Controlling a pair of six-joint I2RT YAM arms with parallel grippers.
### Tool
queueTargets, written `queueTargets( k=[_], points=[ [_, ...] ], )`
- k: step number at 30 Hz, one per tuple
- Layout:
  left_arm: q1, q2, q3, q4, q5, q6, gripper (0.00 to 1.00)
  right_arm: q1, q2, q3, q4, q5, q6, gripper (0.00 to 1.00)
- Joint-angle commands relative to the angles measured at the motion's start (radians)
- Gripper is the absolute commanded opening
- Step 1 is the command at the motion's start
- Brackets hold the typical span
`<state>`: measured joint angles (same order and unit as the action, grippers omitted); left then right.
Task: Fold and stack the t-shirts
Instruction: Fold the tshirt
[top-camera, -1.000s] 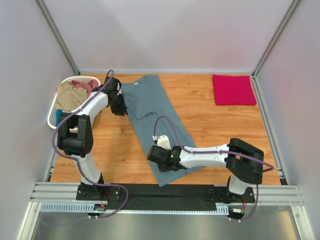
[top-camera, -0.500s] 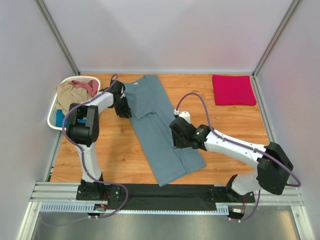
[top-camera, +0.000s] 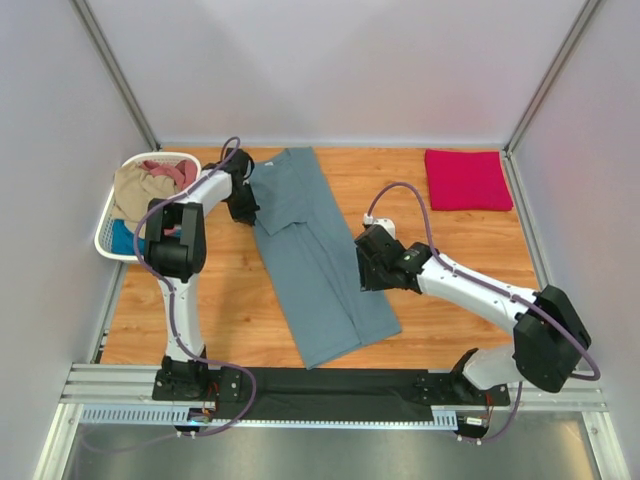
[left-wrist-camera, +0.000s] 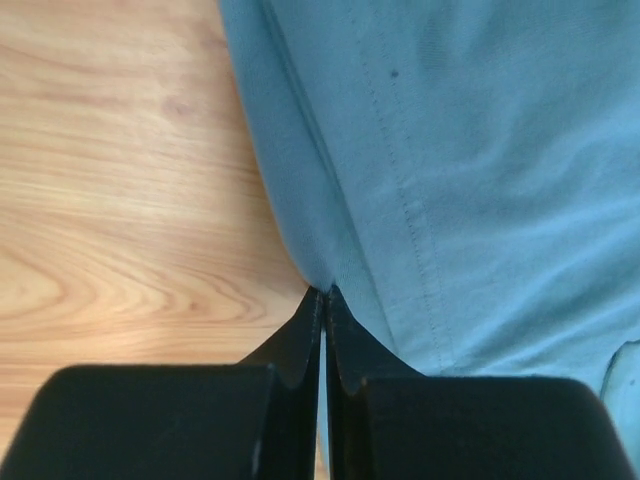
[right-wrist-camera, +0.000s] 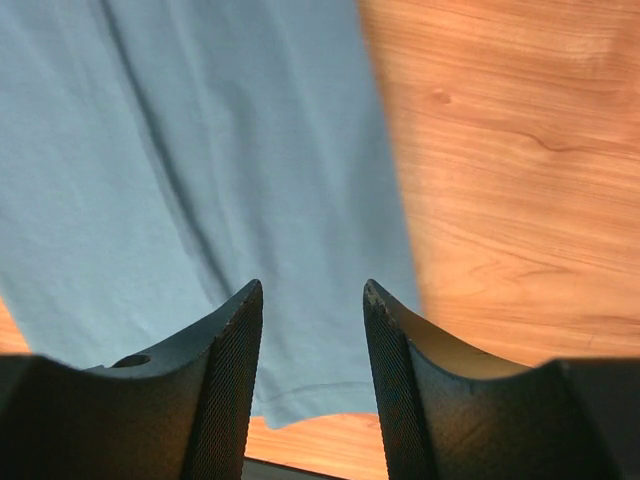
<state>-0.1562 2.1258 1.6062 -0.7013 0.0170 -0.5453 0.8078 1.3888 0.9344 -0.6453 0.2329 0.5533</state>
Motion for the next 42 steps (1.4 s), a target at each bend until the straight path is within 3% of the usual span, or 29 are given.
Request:
queueTargets(
  k=[1, 6, 9, 10, 16, 19, 23, 30, 35, 40, 42],
  points=[
    [0.021, 0.071, 0.13, -0.067, -0.081, 0.037, 0.0, -0.064, 0.021, 0.037, 0.001, -0.032, 0.004, 0.47],
    [0.04, 0.166, 0.299, -0.138, -0.084, 0.082, 0.0, -0.119, 0.059, 0.052, 0.019, -0.081, -0.007, 0.47],
    [0.046, 0.192, 0.342, -0.194, -0.084, 0.085, 0.1, -0.13, 0.079, 0.044, 0.013, -0.107, -0.001, 0.48],
    [0.046, 0.16, 0.328, -0.199, -0.084, 0.087, 0.19, -0.13, 0.088, 0.037, 0.01, -0.116, 0.0, 0.49],
    [0.044, -0.129, 0.022, -0.098, -0.051, 0.064, 0.43, -0.13, 0.05, -0.069, 0.015, -0.218, 0.003, 0.51],
    [0.023, -0.281, -0.139, -0.072, 0.03, 0.061, 0.43, -0.13, -0.031, -0.156, 0.036, -0.296, 0.026, 0.52],
    [-0.061, -0.453, -0.337, -0.092, 0.014, 0.058, 0.44, -0.13, -0.097, -0.235, 0.07, -0.366, 0.051, 0.52],
    [-0.18, -0.797, -0.782, -0.009, 0.115, -0.088, 0.44, -0.13, -0.117, -0.333, 0.141, -0.403, 0.066, 0.49],
    [-0.201, -0.987, -0.945, 0.089, 0.227, -0.174, 0.45, -0.13, -0.132, -0.376, 0.203, -0.397, 0.082, 0.41],
    [-0.213, -0.998, -1.014, 0.118, 0.262, -0.235, 0.46, -0.13, -0.116, -0.387, 0.24, -0.42, 0.088, 0.25],
    [-0.238, -0.994, -1.04, 0.123, 0.258, -0.26, 0.46, -0.13, -0.119, -0.394, 0.251, -0.422, 0.089, 0.23]
  ],
)
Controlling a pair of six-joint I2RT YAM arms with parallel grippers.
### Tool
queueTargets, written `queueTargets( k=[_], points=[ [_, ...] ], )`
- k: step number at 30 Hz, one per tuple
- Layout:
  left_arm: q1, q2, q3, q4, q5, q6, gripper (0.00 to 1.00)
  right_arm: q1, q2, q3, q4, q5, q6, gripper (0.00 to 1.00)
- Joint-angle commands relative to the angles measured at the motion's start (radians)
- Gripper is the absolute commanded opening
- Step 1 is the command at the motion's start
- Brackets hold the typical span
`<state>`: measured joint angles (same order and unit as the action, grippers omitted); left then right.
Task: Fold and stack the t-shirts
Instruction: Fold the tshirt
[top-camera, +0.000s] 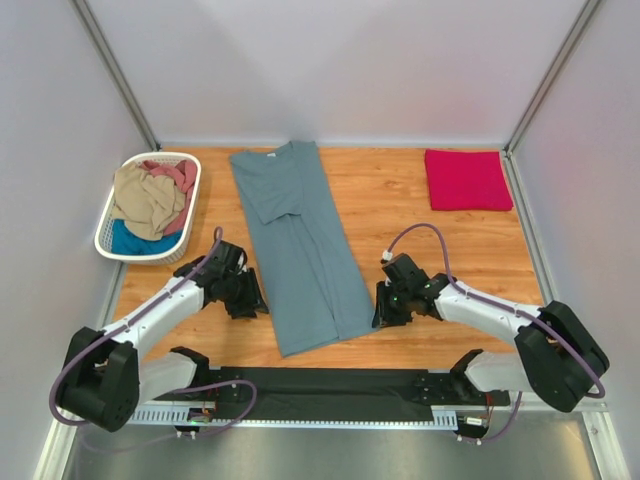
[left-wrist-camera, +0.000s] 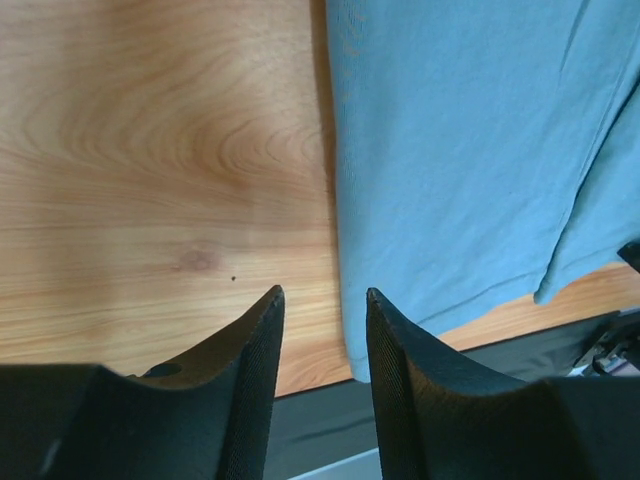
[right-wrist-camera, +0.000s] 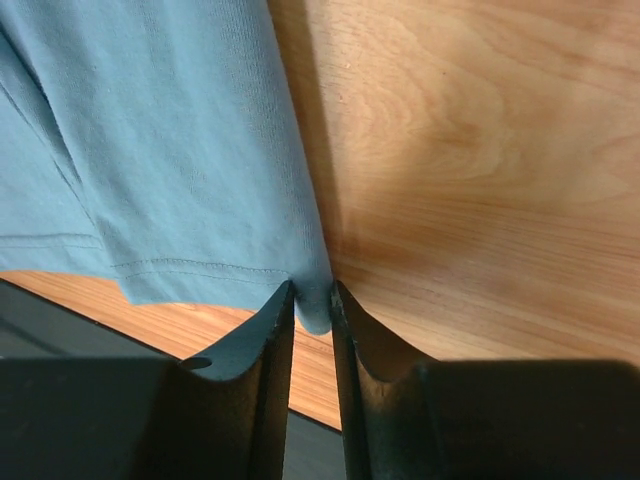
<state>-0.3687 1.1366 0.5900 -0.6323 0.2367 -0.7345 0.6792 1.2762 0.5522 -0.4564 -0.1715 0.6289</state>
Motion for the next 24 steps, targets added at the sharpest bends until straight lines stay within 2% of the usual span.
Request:
queueTargets(
  k=[1, 6, 9, 12, 15, 19, 24],
  points=[
    [-0.035, -0.006, -0.032, 0.065, 0.038, -0.078, 0.46, 0.0, -0.008, -0.015, 0.064, -0.016, 0.017, 0.23],
    [-0.142, -0.017, -0.064, 0.079, 0.015, -0.158, 0.47, 0.0, -0.034, -0.017, 0.067, -0.034, 0.041, 0.27],
    [-0.213, -0.04, -0.078, 0.039, -0.08, -0.241, 0.47, 0.0, -0.04, -0.009, 0.064, -0.029, 0.052, 0.29],
    [-0.262, -0.058, -0.105, 0.033, -0.112, -0.312, 0.45, -0.001, -0.032, -0.009, 0.071, -0.031, 0.055, 0.29],
    [-0.318, -0.055, -0.137, 0.065, -0.106, -0.368, 0.45, 0.0, -0.035, -0.031, 0.09, -0.04, 0.069, 0.32],
    [-0.404, -0.026, -0.153, 0.117, -0.118, -0.446, 0.45, 0.0, -0.055, -0.055, 0.09, -0.046, 0.068, 0.42],
    [-0.46, 0.031, -0.139, 0.063, -0.168, -0.49, 0.43, 0.0, -0.064, -0.077, 0.087, -0.037, 0.069, 0.4]
  ],
)
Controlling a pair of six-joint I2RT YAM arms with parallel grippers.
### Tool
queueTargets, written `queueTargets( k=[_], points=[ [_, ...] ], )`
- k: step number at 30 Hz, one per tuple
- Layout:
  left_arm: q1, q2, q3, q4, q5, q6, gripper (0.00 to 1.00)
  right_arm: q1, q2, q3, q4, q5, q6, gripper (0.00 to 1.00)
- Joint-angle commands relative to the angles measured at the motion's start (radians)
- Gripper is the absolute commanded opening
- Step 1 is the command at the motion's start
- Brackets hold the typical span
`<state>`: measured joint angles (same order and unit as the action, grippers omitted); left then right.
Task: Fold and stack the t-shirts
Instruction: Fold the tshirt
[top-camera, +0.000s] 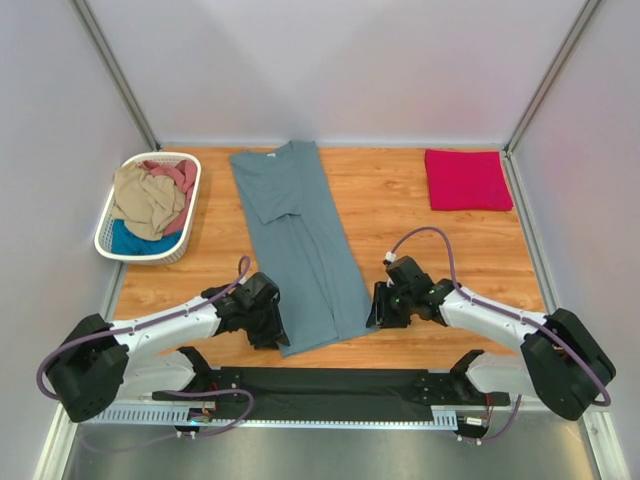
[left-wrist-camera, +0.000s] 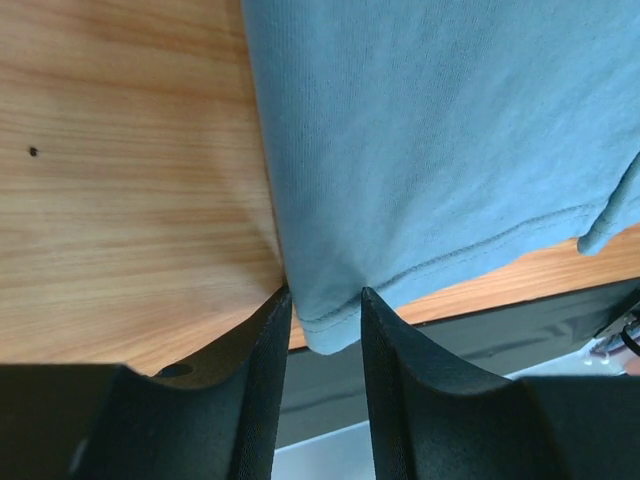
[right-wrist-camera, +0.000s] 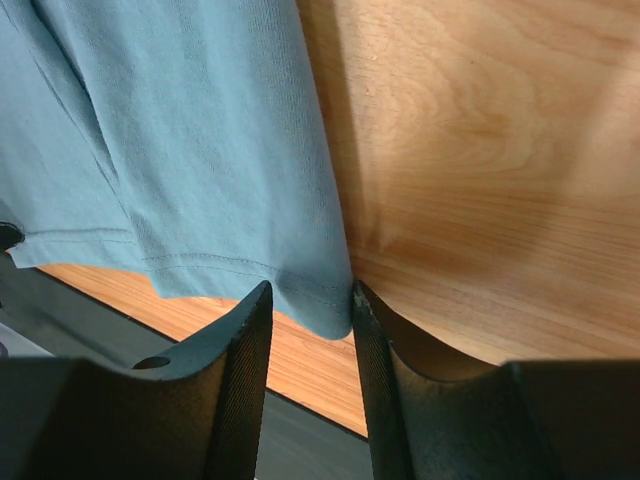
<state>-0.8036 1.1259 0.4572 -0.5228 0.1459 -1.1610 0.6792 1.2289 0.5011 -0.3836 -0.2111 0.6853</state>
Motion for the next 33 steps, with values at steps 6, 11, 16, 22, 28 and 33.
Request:
queueTargets(
  k=[6, 11, 16, 22, 28, 33],
  points=[
    [-0.08, 0.043, 0.038, -0.149, -0.144, -0.1, 0.38, -0.001, -0.017, -0.067, 0.055, -0.014, 0.03, 0.36],
    [-0.123, 0.035, 0.101, -0.266, -0.224, -0.111, 0.39, 0.002, -0.032, -0.078, 0.046, -0.005, 0.029, 0.37],
    [-0.137, -0.006, 0.037, -0.177, -0.19, -0.135, 0.4, 0.003, -0.058, -0.075, 0.019, 0.012, 0.033, 0.43],
    [-0.138, -0.015, 0.066, -0.167, -0.2, -0.109, 0.37, 0.003, -0.08, -0.07, -0.017, 0.01, 0.028, 0.41],
    [-0.14, 0.012, 0.083, -0.155, -0.192, -0.104, 0.16, 0.003, -0.098, -0.072, -0.037, 0.03, 0.033, 0.36],
    [-0.143, 0.021, 0.09, -0.163, -0.195, -0.101, 0.0, 0.005, -0.12, -0.076, -0.034, 0.039, 0.028, 0.26]
  ],
)
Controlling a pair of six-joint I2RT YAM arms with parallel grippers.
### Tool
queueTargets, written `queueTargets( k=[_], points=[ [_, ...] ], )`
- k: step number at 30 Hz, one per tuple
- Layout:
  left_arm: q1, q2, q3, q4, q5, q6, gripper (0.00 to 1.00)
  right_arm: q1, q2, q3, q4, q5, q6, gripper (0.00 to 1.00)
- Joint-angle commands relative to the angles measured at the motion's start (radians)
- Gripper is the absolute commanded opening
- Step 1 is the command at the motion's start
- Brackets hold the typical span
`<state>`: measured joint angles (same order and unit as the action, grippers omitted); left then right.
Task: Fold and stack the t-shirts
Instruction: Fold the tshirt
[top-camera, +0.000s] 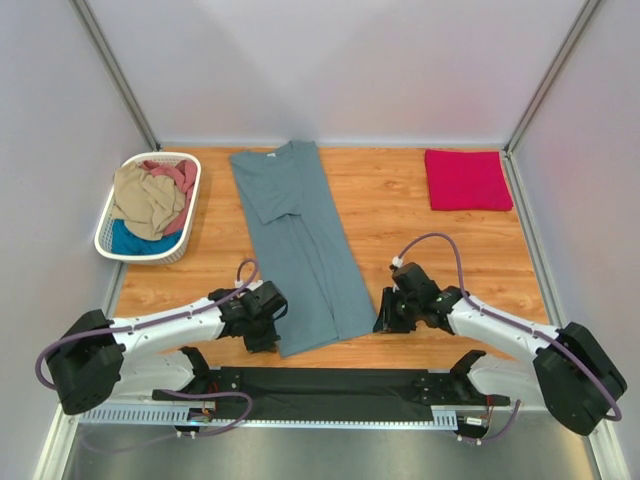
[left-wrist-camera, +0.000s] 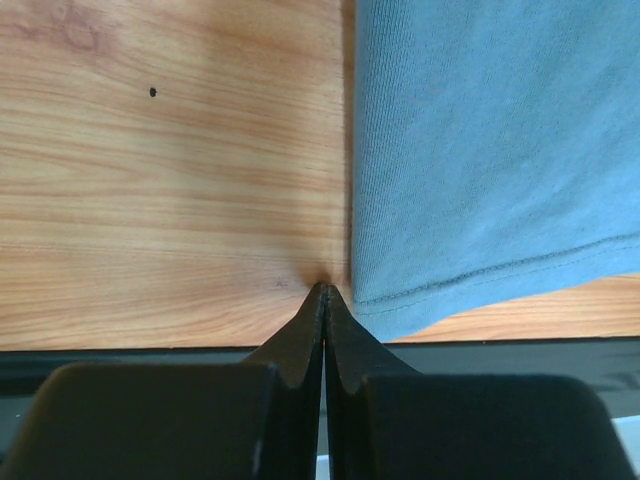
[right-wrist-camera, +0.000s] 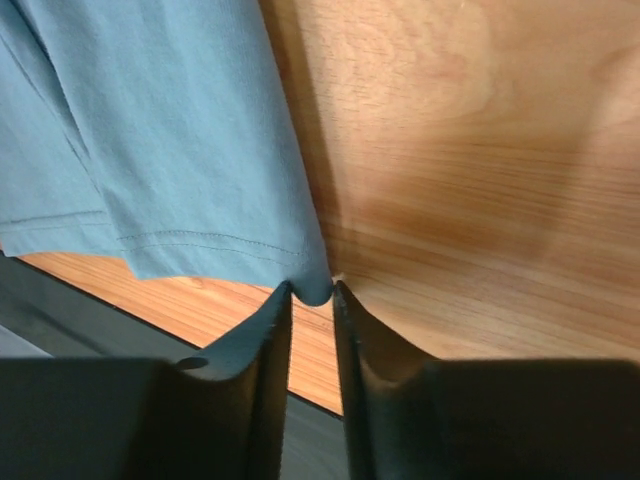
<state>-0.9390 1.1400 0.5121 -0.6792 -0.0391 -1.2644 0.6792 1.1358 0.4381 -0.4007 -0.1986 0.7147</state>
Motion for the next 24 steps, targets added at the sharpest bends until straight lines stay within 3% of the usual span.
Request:
queueTargets(
  k=[1, 5, 16, 18, 19, 20, 21, 24],
  points=[
    [-0.007, 0.013, 0.051, -0.023, -0.015, 0.005, 0.0, 0.003, -0.028, -0.012, -0.013, 0.028, -0.003, 0.22],
    [-0.014, 0.01, 0.088, -0.077, -0.035, 0.016, 0.0, 0.003, -0.047, 0.011, -0.026, 0.044, -0.037, 0.01],
    [-0.076, 0.027, 0.124, -0.12, -0.056, -0.032, 0.0, 0.006, -0.159, 0.011, -0.107, 0.085, -0.018, 0.0],
    [-0.081, 0.018, 0.128, -0.105, -0.068, -0.038, 0.16, 0.005, -0.157, -0.001, -0.084, 0.085, -0.012, 0.0],
    [-0.087, 0.007, 0.129, -0.096, -0.08, -0.03, 0.23, 0.006, -0.151, -0.002, -0.079, 0.085, -0.012, 0.01],
    [-0.108, -0.003, 0.131, -0.095, -0.09, -0.052, 0.28, 0.006, -0.15, -0.006, -0.079, 0.082, -0.009, 0.15],
    [-0.116, -0.031, 0.131, -0.091, -0.1, -0.061, 0.35, 0.006, -0.149, -0.004, -0.082, 0.076, -0.009, 0.22],
    [-0.133, -0.074, 0.125, -0.08, -0.117, -0.095, 0.39, 0.005, -0.166, 0.008, -0.128, 0.109, -0.011, 0.38]
  ],
)
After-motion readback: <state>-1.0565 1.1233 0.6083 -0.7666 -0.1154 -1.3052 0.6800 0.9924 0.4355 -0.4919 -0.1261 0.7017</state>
